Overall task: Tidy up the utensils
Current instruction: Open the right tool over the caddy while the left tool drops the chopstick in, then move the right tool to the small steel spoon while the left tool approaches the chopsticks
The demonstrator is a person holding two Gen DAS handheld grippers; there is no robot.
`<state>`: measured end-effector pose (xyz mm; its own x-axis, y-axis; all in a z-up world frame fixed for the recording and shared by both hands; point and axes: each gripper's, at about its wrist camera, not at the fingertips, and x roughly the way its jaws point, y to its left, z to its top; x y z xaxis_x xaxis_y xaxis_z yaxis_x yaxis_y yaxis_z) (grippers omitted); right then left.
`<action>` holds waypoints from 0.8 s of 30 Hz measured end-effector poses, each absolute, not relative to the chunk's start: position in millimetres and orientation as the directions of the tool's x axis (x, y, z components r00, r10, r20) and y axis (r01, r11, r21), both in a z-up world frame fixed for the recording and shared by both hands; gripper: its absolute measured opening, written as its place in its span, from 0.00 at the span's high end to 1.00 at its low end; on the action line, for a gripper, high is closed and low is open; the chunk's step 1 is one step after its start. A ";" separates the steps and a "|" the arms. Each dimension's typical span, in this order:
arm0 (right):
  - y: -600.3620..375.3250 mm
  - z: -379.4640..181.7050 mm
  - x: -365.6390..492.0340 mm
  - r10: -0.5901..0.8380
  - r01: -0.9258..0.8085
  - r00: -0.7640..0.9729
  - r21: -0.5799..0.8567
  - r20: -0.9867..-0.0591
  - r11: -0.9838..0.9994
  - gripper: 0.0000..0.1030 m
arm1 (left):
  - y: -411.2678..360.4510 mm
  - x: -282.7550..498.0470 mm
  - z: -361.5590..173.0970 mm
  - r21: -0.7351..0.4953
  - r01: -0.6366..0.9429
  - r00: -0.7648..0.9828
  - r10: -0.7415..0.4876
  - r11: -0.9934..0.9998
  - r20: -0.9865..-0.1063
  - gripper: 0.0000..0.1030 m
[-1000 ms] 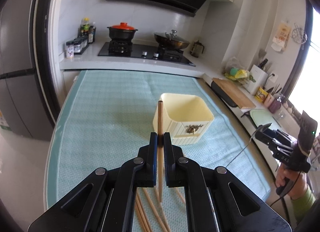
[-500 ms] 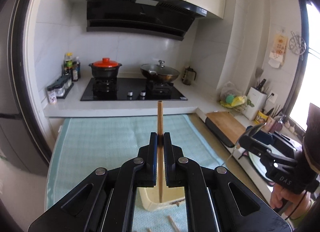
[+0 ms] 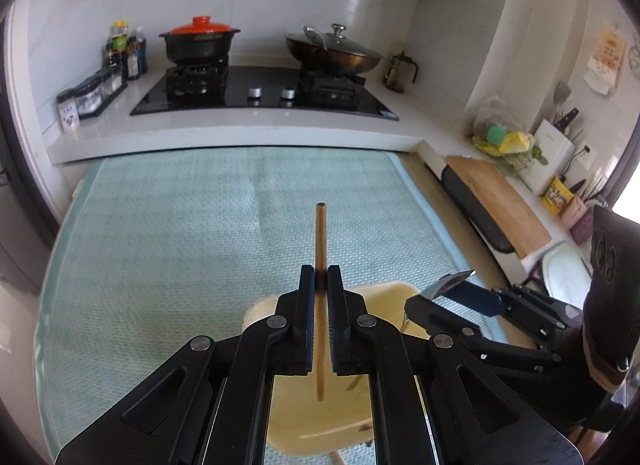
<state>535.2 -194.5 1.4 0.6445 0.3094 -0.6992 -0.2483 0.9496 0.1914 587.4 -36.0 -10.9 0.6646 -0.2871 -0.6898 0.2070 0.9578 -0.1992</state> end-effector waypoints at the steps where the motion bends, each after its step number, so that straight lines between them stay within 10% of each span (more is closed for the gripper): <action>1: -195.5 -2.1 539.7 0.312 -0.243 0.638 0.200 -0.704 0.949 0.58 | -37.0 590.6 -13.9 -0.191 0.197 0.659 -0.275 0.961 -0.700 0.95; 7: -211.3 21.2 537.3 0.319 -0.209 0.684 0.243 -0.657 0.947 0.50 | -22.1 575.4 0.3 -0.181 0.172 0.676 -0.249 0.968 -0.693 0.29; 24: -250.9 49.5 328.0 0.235 -0.303 0.781 -0.023 -0.579 0.953 0.40 | 95.1 343.8 -6.3 0.194 0.161 0.664 0.039 0.968 -0.747 0.07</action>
